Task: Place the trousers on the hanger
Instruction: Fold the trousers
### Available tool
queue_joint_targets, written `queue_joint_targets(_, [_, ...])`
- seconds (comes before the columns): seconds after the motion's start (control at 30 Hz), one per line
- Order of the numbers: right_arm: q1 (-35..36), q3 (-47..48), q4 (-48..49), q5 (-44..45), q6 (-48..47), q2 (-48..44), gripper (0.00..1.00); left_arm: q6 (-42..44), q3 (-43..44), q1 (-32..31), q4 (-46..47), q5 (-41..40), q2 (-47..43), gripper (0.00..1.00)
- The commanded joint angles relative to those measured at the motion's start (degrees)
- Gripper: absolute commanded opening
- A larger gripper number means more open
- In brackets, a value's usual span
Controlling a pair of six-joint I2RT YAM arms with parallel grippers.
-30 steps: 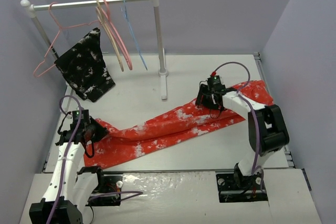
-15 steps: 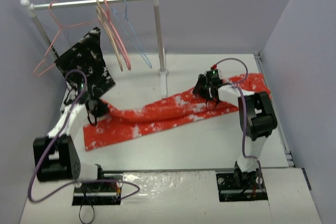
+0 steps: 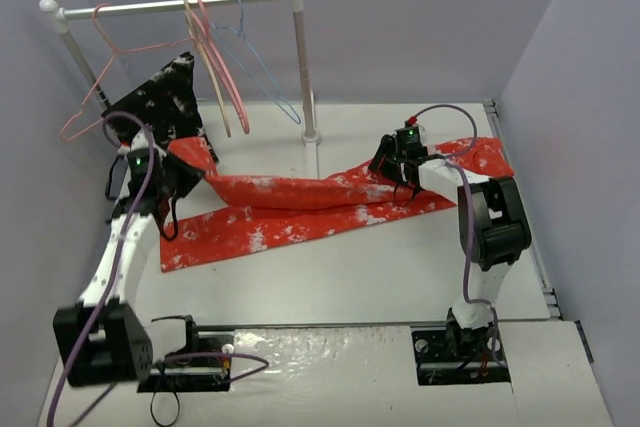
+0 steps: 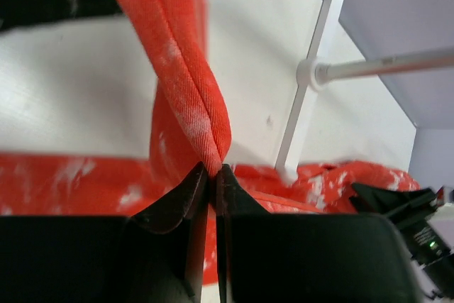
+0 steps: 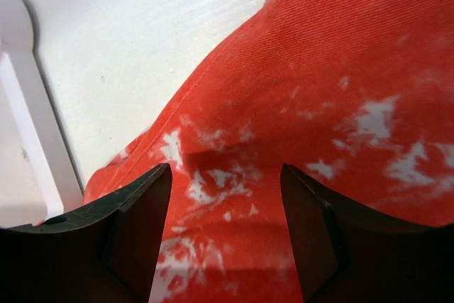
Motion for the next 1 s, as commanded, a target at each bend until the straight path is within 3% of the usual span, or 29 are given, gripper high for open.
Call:
queue_joint_targets(0.0, [-0.1, -0.9, 0.1, 2.8, -4.3, -10.1, 0.61, 0.8, -12.7, 1.2, 12.0, -1.2, -11.9, 0.0])
queue_joint_targets(0.23, [2.1, -3.2, -0.7, -1.2, -7.6, -13.9, 0.62, -3.5, -33.8, 1.2, 29.2, -0.8, -15.9, 0.0])
queue_joint_targets(0.4, [7.0, -4.9, -0.9, -4.9, -11.5, -14.5, 0.61, -5.5, -36.1, 1.3, 28.1, -2.1, -17.6, 0.0])
queue_joint_targets(0.5, [10.3, -7.3, -0.6, -7.0, -12.6, -15.4, 0.61, -7.2, -36.3, 1.2, 25.9, -0.8, -19.4, 0.05])
queue_joint_targets(0.63, [15.1, -11.0, -0.2, -7.6, -14.7, -16.3, 0.61, -11.2, -33.5, 0.8, 10.2, -3.4, -21.3, 0.12])
queue_joint_targets(0.83, [20.6, -16.3, 2.0, -8.9, -15.6, -15.3, 0.61, -13.3, -23.8, -1.0, -13.9, -10.7, -22.8, 0.15])
queue_joint_targets(0.97, [23.4, -18.2, 1.6, -7.6, -16.6, -15.6, 0.61, -14.8, -15.3, -2.8, -29.7, -14.8, -23.4, 0.29])
